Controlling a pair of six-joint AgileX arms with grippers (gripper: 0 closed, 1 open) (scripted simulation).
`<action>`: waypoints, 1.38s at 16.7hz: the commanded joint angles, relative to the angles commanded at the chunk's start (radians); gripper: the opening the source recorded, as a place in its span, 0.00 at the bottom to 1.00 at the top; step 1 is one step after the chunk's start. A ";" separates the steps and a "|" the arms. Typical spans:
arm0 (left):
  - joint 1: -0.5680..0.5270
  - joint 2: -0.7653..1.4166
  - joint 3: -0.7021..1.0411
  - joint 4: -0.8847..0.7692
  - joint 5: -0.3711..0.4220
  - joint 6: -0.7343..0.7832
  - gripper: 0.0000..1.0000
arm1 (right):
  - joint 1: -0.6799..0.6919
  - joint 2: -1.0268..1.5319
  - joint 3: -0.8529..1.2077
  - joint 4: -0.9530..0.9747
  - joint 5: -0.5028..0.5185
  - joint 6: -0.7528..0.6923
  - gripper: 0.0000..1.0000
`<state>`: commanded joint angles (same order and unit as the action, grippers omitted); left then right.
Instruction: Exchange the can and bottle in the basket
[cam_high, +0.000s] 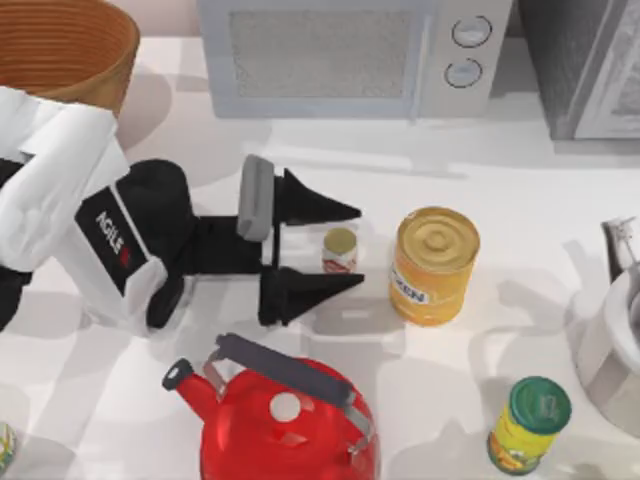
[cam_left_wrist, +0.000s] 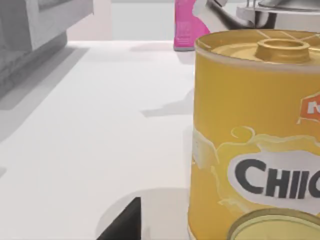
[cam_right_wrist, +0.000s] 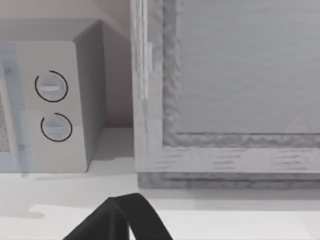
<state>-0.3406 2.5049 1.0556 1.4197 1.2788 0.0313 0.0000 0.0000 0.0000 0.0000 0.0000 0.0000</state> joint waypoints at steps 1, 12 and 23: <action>0.000 0.000 0.000 0.000 0.000 0.000 1.00 | 0.000 0.000 0.000 0.000 0.000 0.000 1.00; 0.026 -0.103 -0.051 -0.068 -0.067 -0.004 1.00 | 0.000 0.000 0.000 0.000 0.000 0.000 1.00; 0.155 -1.203 -0.475 -0.640 -0.578 -0.013 1.00 | 0.000 0.000 0.000 0.000 0.000 0.000 1.00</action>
<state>-0.1859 1.3021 0.5806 0.7796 0.7006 0.0185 0.0000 0.0000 0.0000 0.0000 0.0000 0.0000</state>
